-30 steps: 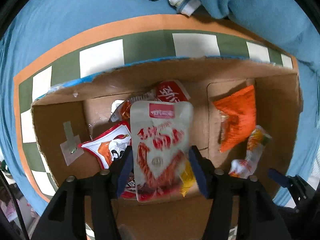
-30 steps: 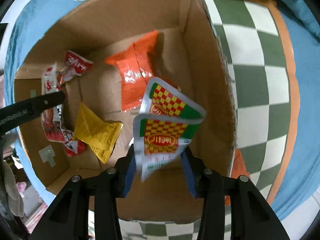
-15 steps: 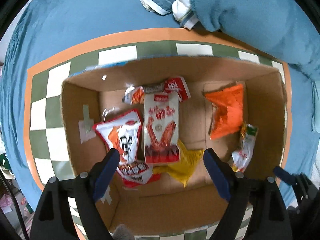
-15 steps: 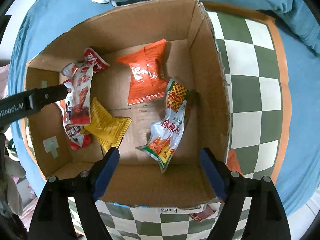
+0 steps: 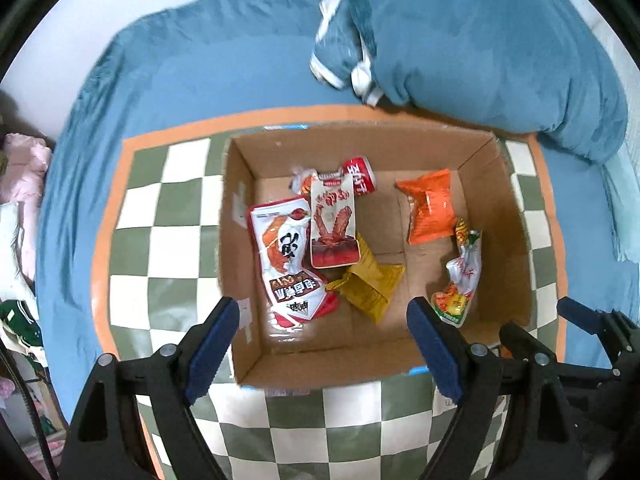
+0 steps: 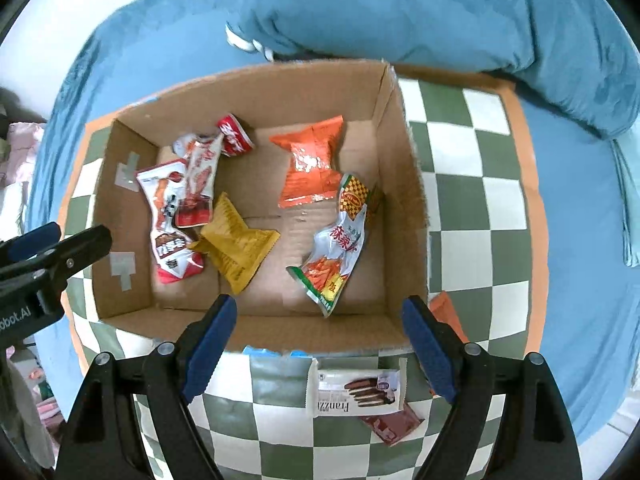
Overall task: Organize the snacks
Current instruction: 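Withdraw both tools from the box toward the remaining snacks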
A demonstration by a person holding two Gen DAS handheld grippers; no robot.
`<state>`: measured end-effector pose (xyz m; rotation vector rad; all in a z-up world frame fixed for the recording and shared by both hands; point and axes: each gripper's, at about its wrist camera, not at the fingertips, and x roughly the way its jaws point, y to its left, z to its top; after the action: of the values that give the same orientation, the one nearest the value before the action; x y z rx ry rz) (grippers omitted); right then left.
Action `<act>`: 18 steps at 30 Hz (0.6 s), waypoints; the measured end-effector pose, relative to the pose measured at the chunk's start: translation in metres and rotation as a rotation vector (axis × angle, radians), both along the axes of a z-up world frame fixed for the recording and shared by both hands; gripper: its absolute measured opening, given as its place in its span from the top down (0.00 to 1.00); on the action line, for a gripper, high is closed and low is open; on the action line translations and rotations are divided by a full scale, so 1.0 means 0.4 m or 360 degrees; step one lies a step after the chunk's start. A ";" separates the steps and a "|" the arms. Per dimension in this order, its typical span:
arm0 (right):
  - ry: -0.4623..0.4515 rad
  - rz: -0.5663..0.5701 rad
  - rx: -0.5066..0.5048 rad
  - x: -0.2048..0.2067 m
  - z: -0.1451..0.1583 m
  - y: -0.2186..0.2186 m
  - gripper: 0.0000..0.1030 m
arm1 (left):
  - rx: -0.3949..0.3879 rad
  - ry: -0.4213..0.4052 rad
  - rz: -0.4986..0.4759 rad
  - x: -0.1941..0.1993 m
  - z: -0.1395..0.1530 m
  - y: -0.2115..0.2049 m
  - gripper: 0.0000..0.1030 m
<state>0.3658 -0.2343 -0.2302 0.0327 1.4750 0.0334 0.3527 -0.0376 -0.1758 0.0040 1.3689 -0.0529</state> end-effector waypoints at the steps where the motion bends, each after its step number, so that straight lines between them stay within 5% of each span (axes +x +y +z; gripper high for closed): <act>1: -0.0020 0.0001 0.0003 -0.010 0.012 0.002 0.16 | -0.0002 -0.0036 0.0012 -0.017 0.020 0.005 0.17; 18: -0.0351 -0.0029 0.0061 -0.207 0.296 0.007 0.14 | -0.0053 -0.0271 0.0070 -0.202 0.246 0.030 0.17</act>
<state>0.2829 -0.2314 -0.1117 0.0713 1.2533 0.0491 0.2717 -0.0255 -0.0775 -0.0485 1.1970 -0.0376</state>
